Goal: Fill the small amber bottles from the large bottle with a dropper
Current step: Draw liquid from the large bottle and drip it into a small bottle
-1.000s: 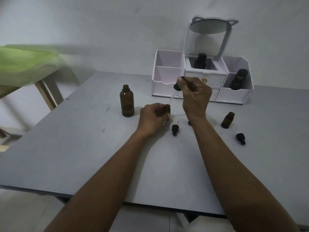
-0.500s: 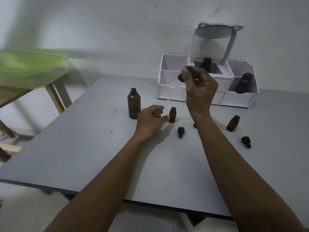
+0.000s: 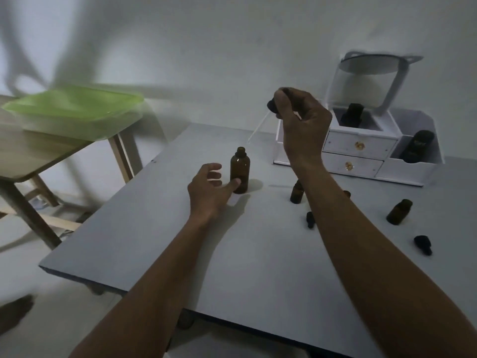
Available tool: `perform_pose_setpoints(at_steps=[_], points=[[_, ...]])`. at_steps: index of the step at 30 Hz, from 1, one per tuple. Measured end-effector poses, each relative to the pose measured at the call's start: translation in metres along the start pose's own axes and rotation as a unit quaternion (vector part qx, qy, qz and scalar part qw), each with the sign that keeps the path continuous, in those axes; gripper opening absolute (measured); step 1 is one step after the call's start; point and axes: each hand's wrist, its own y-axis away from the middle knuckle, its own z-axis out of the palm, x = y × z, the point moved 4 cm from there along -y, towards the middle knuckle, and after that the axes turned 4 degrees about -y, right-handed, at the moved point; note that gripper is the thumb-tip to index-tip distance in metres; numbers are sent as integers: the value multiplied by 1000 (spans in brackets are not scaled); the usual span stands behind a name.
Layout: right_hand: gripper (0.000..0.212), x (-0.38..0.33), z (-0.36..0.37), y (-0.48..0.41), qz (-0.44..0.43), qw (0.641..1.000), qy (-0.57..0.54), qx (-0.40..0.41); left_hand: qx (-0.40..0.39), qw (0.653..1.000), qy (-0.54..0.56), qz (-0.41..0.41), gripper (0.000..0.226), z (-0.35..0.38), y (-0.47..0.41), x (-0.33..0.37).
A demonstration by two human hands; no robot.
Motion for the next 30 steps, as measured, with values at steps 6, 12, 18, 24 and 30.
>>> perform_pose_setpoints(at_steps=[6, 12, 18, 24, 30], points=[[7, 7, 12, -1, 2, 1000, 6, -14, -37, 999, 23, 31, 77, 15, -14, 7], [15, 22, 21, 3, 18, 997, 44, -55, -63, 997, 17, 45, 66, 26, -17, 7], [17, 30, 28, 10, 37, 997, 47, -57, -62, 997, -10, 54, 64, 26, -19, 6], [16, 35, 32, 22, 39, 994, 74, -68, -63, 996, -23, 54, 63, 28, -19, 4], [19, 54, 32, 36, 65, 981, 144, -112, -71, 995, -20, 61, 62, 28, -18, 4]])
